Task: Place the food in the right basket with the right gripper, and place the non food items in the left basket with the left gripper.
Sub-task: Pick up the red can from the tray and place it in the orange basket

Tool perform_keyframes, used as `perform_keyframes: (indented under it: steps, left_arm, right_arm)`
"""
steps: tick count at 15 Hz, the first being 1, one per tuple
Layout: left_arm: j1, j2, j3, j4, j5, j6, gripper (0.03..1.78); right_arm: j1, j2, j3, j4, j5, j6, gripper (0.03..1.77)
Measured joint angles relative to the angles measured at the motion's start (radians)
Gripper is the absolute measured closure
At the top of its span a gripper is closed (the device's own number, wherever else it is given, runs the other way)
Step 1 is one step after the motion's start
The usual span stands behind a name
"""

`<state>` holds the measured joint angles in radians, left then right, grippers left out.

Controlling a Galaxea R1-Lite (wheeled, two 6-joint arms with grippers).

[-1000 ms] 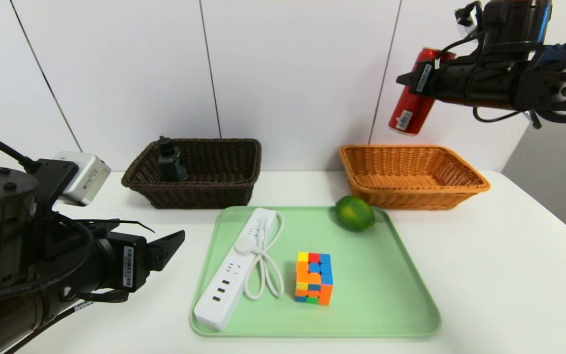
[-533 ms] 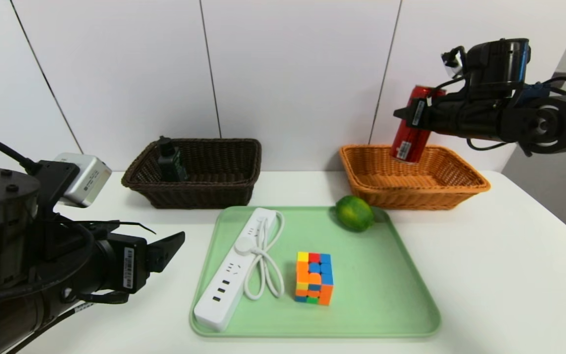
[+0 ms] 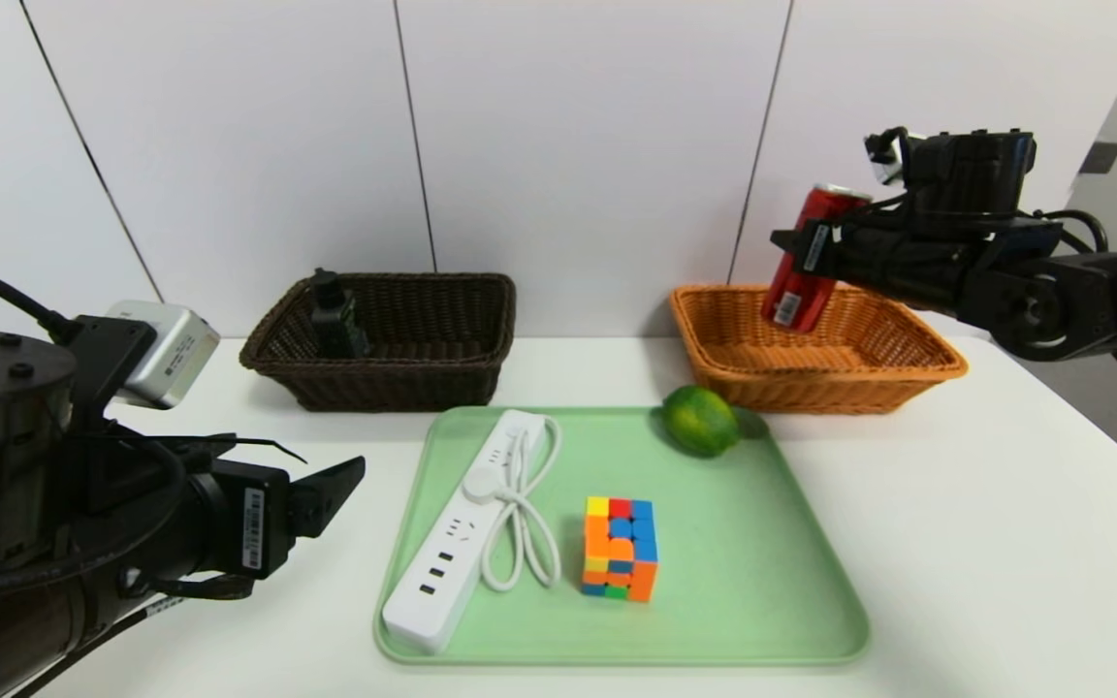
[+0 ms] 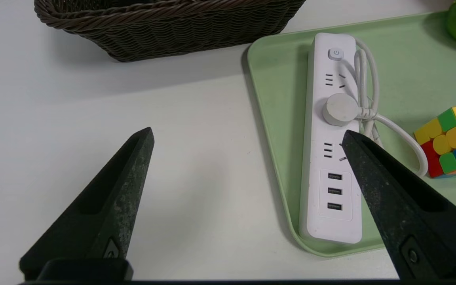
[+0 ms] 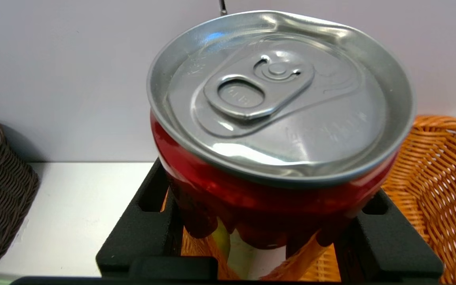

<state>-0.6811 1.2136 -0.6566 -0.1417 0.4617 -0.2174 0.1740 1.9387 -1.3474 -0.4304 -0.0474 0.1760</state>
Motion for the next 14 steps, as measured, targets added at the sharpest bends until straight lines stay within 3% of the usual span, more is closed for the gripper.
perform_keyframes:
  steps: [3,14]
  left_arm:
    - [0.0,0.0,0.0,0.0,0.0,0.0,0.12]
    - [0.0,0.008,0.0,0.0,0.0,0.0,0.12]
  right_arm:
    - [-0.001,0.029,0.031,-0.114,-0.003,-0.02,0.82]
    - [-0.008,0.166,0.04,-0.293,-0.012,-0.1,0.82]
